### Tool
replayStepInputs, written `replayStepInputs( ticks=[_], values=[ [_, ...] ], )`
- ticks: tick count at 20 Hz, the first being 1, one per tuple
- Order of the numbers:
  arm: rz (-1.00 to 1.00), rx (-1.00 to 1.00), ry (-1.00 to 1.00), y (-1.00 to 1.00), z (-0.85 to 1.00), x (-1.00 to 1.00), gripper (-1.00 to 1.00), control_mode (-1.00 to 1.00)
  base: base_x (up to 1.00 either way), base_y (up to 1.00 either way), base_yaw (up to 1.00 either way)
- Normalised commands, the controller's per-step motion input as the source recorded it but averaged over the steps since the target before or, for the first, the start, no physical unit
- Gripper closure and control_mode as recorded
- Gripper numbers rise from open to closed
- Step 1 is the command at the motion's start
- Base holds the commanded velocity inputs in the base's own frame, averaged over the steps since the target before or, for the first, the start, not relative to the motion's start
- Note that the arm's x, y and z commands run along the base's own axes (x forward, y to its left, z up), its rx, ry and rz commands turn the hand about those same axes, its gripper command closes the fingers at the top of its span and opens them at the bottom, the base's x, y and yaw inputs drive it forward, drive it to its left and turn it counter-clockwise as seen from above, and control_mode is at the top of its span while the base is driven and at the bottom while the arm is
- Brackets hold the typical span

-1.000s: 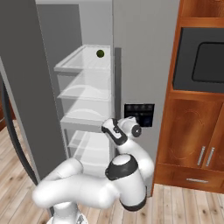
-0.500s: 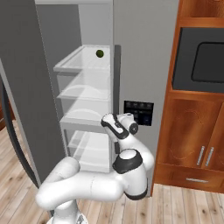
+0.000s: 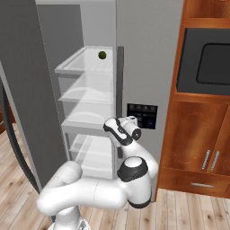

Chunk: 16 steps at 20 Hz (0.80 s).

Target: There's a fish in the fridge that needs to be moved to the freezer for freezing. Pick up the fish from the fridge, place it on any shelf in the freezer, and close the fridge and freezer doors when done.

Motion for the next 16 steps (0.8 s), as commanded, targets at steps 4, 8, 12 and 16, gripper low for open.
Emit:
replayStepInputs(
  ticks=[4, 8, 12, 16],
  values=[
    [-0.04, 0.00, -0.01, -0.21, 0.33, -0.08, -1.00, -1.00, 0.00, 0.00, 0.00],
    [-0.06, 0.00, -0.01, -0.31, 0.37, -0.09, -1.00, -1.00, 0.00, 0.00, 0.00],
    [-0.03, 0.06, 0.02, -0.01, 0.26, -0.54, -1.00, -1.00, 0.00, 0.00, 0.00],
    [0.00, 0.15, -0.02, 0.07, 0.29, -0.87, -1.00, -1.00, 0.00, 0.00, 0.00]
  ],
)
